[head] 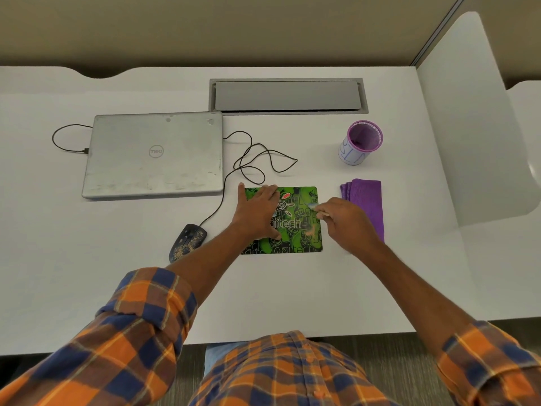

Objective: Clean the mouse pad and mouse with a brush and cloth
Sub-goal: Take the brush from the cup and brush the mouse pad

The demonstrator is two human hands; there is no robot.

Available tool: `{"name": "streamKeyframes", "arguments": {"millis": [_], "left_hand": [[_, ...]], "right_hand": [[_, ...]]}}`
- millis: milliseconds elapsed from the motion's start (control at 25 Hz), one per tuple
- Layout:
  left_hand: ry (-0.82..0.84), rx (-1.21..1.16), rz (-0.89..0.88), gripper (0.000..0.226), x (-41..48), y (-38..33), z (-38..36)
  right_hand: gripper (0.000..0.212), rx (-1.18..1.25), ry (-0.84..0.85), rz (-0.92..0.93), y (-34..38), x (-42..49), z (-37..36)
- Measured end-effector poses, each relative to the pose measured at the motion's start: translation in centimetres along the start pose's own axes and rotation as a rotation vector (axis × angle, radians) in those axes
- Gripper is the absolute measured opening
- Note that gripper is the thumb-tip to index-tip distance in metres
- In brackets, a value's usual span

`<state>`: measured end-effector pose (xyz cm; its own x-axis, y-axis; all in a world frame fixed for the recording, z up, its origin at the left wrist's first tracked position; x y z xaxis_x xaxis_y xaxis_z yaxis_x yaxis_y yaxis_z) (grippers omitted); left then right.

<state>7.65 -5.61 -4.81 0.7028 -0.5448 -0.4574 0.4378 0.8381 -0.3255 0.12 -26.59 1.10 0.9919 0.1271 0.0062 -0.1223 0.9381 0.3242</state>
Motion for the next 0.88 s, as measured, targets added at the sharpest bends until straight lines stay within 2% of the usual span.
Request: {"name": "streamKeyframes", "arguments": {"millis": [320, 560, 880], "left_hand": [[0.001, 0.005, 0.003, 0.129, 0.2, 0.1, -0.2], [0.002, 0.007, 0.000, 0.129, 0.2, 0.1, -0.2], [-0.008, 0.007, -0.003, 0.129, 0.2, 0.1, -0.2]], "right_hand": [[0.014, -0.030, 0.105, 0.040, 0.7, -5.1, -0.6], [0.019, 0.023, 0.037, -0.010, 0.5, -1.1, 1.0], [0.014, -0.041, 0.140, 0.045, 1.4, -2.7, -0.1]]}}
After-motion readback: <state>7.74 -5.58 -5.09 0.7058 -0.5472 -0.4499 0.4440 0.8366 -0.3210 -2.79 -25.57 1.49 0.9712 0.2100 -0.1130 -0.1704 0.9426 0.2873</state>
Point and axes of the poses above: each hand's wrist, its own x-axis towards the middle knuckle, its own z-axis out of the back of the hand, y = z × x, the point moved 5 cm from there along x, towards the middle knuckle, and after that the axes turned 14 degrees about -x, right-handed, at the moved point
